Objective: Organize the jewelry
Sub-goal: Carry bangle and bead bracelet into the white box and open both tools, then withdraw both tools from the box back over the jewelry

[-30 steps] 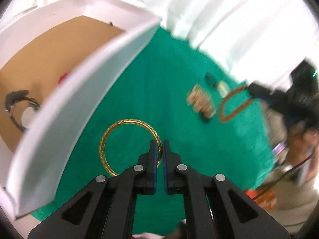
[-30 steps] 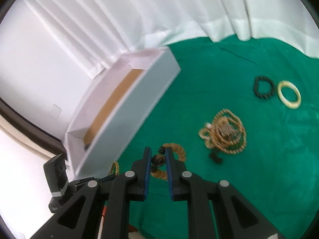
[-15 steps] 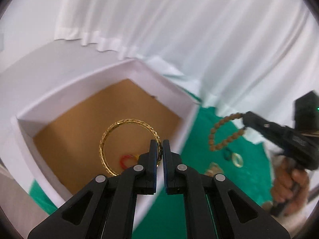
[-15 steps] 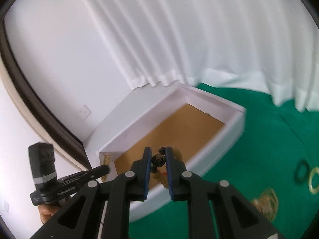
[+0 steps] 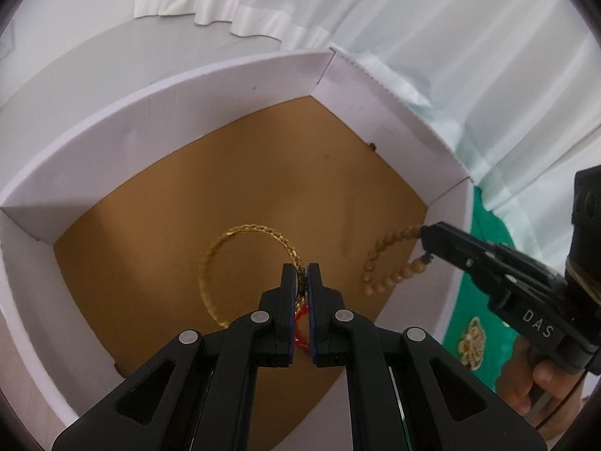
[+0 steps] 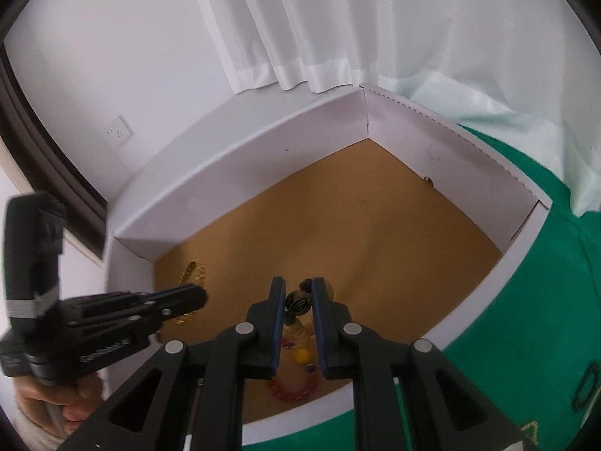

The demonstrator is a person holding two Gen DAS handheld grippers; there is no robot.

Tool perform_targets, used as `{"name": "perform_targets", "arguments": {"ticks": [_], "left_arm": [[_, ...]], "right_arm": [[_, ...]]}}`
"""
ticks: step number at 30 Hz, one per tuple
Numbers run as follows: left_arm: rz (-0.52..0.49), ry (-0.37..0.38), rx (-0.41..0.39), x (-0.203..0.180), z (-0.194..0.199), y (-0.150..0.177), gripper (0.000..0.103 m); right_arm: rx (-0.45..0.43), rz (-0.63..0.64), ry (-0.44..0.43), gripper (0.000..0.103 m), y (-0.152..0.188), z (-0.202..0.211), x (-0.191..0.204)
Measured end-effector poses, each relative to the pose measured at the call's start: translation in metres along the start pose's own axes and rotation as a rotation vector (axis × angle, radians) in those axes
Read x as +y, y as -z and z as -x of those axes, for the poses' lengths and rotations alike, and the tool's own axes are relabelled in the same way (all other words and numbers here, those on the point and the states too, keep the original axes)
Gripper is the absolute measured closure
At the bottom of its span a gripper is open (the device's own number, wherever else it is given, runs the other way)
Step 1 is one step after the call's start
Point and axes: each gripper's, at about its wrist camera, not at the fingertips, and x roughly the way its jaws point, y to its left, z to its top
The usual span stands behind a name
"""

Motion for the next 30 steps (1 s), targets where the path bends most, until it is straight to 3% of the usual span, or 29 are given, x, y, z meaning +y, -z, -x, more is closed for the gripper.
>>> {"name": "perform_targets", "arguments": {"ticks": [1,3,4,5,7,10,11,15,19,25,30], "left_arm": [[-0.008,-0.020,-0.004,-0.001,-0.001,0.001,0.095],[-0.018,-0.037,-0.019,-0.001,0.003,0.003,0.074],[-0.021,-0.042,-0.031,-0.002,0.007,0.004,0.052],[-0.023,-0.050,-0.049,-0.003,0.012,0.006,0.036],[-0.043,-0.070,-0.099,-0.010,0.027,0.011,0.028],[-0.102,-0.090,-0.156,-0.029,0.048,0.025,0.018],[-0.129,-0.100,-0.181,-0.038,0.056,0.033,0.012],[-0.227,-0.126,-0.255,-0.075,0.077,0.070,0.005],[-0.324,-0.068,-0.250,-0.113,0.083,0.121,0.003],[-0.389,0.035,-0.137,-0.159,0.053,0.196,0.003],[-0.494,0.029,-0.049,-0.196,0.012,0.242,0.003]], "right_arm": [[-0.008,0.004,0.012,0.086,0.000,0.000,-0.001],[-0.034,0.003,0.039,0.063,-0.001,0.006,-0.002],[-0.052,-0.005,0.041,0.049,-0.002,0.013,-0.004],[-0.077,-0.015,0.042,0.047,-0.002,0.022,-0.007],[-0.126,-0.025,0.059,0.046,-0.004,0.042,-0.010],[-0.200,-0.014,0.107,0.024,0.005,0.077,-0.012],[-0.222,-0.013,0.118,0.021,0.011,0.087,-0.012],[-0.263,-0.009,0.175,0.021,0.051,0.122,-0.021],[-0.255,-0.006,0.269,0.021,0.110,0.141,-0.038],[-0.176,-0.046,0.390,0.021,0.217,0.167,-0.080],[-0.109,-0.156,0.494,0.021,0.308,0.190,-0.121]]}}
